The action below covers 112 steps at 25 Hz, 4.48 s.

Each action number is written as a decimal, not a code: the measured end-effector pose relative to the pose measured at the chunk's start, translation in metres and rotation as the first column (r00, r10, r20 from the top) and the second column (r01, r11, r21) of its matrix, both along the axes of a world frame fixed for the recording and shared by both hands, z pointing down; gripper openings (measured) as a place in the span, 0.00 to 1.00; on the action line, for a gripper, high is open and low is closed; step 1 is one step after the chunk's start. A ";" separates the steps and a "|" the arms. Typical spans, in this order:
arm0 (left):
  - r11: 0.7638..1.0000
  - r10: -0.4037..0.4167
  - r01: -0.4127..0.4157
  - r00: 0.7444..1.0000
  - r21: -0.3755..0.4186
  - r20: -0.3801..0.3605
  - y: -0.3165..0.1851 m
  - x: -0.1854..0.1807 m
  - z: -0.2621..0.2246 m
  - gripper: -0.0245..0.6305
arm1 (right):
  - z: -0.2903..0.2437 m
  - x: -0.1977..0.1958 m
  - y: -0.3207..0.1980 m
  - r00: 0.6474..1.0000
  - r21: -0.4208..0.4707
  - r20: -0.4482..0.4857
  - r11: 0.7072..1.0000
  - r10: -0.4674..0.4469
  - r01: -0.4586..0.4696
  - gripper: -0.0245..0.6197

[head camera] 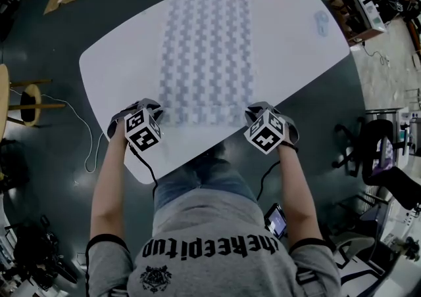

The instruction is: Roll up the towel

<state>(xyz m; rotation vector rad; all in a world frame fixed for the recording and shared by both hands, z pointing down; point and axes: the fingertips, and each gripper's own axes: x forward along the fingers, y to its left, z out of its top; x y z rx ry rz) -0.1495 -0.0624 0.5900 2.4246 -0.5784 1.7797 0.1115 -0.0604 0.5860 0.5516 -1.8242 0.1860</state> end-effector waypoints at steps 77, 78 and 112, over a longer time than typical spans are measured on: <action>0.991 0.131 -0.133 0.990 -0.025 -0.042 0.016 0.021 -0.011 0.19 | -0.024 -0.007 0.015 0.994 -0.013 0.106 0.999 -0.032 0.034 0.12; 0.991 0.132 -0.133 0.991 -0.018 -0.035 0.011 0.021 -0.010 0.19 | -0.024 -0.007 0.010 0.994 -0.003 0.104 1.000 -0.024 0.025 0.12; 0.966 0.175 -0.148 0.978 0.211 -0.115 -0.024 0.038 -0.061 0.25 | -0.032 0.007 -0.050 0.973 0.114 0.173 0.978 0.151 -0.172 0.16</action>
